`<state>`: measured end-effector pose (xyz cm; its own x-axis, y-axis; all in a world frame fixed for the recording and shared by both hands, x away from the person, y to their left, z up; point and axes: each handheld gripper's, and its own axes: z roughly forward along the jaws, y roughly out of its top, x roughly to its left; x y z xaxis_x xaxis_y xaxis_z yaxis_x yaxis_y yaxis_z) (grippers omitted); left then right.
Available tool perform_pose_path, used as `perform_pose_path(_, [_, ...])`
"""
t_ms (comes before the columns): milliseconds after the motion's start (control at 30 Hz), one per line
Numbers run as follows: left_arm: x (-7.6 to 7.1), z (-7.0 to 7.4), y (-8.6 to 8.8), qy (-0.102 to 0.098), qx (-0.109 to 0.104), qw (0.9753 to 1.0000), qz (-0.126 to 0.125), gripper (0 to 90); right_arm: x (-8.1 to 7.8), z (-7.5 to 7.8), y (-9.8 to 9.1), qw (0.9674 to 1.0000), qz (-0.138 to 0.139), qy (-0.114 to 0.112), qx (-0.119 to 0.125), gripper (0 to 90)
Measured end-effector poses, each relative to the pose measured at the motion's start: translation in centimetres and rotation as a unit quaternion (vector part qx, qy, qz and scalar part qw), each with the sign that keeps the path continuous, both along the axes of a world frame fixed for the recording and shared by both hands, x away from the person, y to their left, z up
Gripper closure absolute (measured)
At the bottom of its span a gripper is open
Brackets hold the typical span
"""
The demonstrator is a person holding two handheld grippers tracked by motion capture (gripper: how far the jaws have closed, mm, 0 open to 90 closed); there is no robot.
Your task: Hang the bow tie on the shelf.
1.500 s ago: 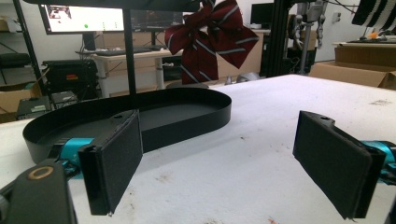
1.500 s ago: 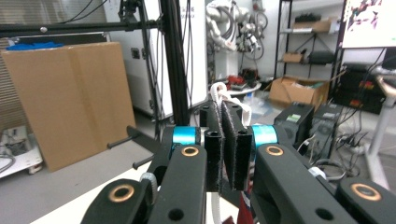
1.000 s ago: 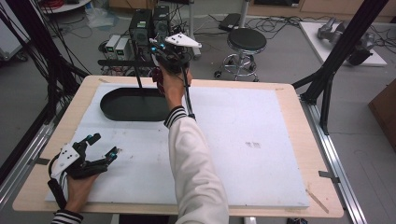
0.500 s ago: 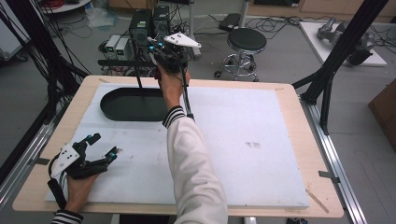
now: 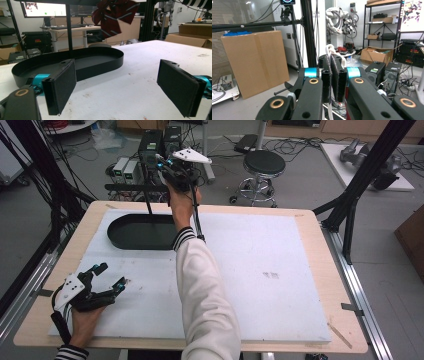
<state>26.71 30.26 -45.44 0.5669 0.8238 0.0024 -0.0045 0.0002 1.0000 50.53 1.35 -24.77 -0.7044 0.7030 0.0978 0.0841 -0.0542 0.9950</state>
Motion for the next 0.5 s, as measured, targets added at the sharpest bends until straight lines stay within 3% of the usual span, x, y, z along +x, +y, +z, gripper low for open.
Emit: perform_pose_path(500, [0.0, 0.0, 0.0, 0.001, -0.002, 1.0000, -0.001, 16.1, 1.5, -1.2, 0.4, 0.9998, 0.008, 0.016, -0.013, 87.5])
